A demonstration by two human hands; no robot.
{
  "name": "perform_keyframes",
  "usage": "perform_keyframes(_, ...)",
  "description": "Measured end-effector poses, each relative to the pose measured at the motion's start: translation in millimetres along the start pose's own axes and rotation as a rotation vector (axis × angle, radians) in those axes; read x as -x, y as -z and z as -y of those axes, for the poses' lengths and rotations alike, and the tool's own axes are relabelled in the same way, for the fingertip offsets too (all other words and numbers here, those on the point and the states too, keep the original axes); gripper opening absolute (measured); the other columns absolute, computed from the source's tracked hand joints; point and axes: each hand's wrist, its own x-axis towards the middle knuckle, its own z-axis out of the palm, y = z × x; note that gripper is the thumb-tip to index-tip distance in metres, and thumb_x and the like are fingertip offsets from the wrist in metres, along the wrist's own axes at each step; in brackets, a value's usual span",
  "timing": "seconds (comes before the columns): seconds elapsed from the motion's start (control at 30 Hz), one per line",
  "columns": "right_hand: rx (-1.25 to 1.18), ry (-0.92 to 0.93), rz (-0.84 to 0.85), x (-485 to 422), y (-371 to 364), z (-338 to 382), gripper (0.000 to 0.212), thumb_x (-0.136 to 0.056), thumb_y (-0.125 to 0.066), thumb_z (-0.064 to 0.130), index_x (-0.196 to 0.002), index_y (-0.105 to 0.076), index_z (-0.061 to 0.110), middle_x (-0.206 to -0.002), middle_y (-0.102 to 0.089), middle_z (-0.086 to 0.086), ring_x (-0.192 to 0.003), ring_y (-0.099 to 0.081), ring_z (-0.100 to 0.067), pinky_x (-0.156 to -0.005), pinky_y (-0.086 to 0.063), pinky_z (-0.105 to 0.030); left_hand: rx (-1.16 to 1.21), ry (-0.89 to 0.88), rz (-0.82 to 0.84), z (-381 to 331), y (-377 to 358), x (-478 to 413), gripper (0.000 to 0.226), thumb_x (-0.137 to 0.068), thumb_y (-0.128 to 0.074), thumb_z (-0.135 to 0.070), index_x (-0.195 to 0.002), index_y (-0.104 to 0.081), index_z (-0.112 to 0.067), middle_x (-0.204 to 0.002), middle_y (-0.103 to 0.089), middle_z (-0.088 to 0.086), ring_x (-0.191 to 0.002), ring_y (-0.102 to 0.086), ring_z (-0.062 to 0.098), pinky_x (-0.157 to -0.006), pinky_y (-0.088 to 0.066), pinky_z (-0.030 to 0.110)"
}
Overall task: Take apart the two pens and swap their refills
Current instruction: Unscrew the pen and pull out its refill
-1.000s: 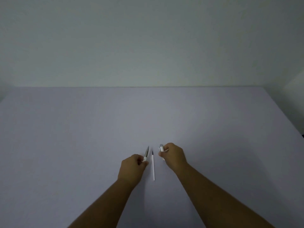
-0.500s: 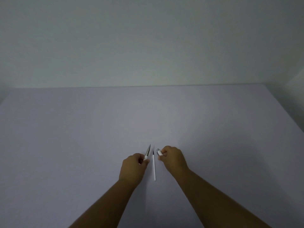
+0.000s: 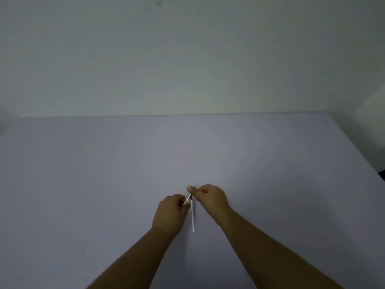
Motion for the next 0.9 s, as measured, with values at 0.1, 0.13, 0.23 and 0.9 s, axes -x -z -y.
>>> perform_keyframes(0.1, -0.047, 0.016, 0.050, 3.5, 0.3, 6.4, 0.034, -0.080, -0.068, 0.039, -0.058, -0.054, 0.018, -0.068, -0.059, -0.006, -0.065, -0.052, -0.017, -0.069, -0.047, -0.034, -0.034, -0.040, 0.000, -4.3, 2.6, 0.9, 0.017, -0.091, -0.055, -0.027, -0.090, -0.064, -0.013, -0.074, -0.054, -0.005, -0.057, -0.045, 0.006, -0.051, -0.029, 0.009)
perform_keyframes(0.13, -0.082, 0.021, 0.063, 4.2, 2.0, 7.9, 0.031, -0.081, -0.068, 0.035, -0.060, -0.056, 0.016, -0.067, -0.059, -0.005, -0.063, -0.051, -0.016, -0.068, -0.046, -0.034, -0.035, -0.053, 0.005, -5.0, 4.6, 1.0, 0.018, -0.091, -0.054, -0.027, -0.090, -0.065, -0.011, -0.074, -0.055, -0.004, -0.058, -0.046, 0.006, -0.051, -0.030, 0.010)
perform_keyframes(0.23, -0.227, 0.034, 0.135, 6.7, 7.5, 10.4, 0.015, -0.083, -0.066, 0.023, -0.069, -0.066, 0.017, -0.061, -0.060, 0.006, -0.058, -0.052, -0.008, -0.057, -0.045, -0.019, -0.021, -0.093, 0.024, -5.9, 12.3, 0.1, 0.020, -0.091, -0.054, -0.026, -0.091, -0.066, -0.010, -0.075, -0.059, -0.002, -0.064, -0.052, 0.012, -0.054, -0.035, 0.017)
perform_keyframes(0.9, -0.423, -0.050, 0.176, 12.1, 25.7, 16.7, 0.008, -0.080, -0.068, 0.007, -0.072, -0.068, 0.010, -0.070, -0.065, -0.008, -0.061, -0.060, -0.014, -0.062, -0.054, -0.023, -0.060, -0.155, -0.003, -21.8, 23.5, 9.8, 0.019, -0.091, -0.054, -0.028, -0.093, -0.066, -0.014, -0.078, -0.056, -0.005, -0.064, -0.047, 0.008, -0.052, -0.030, 0.011)
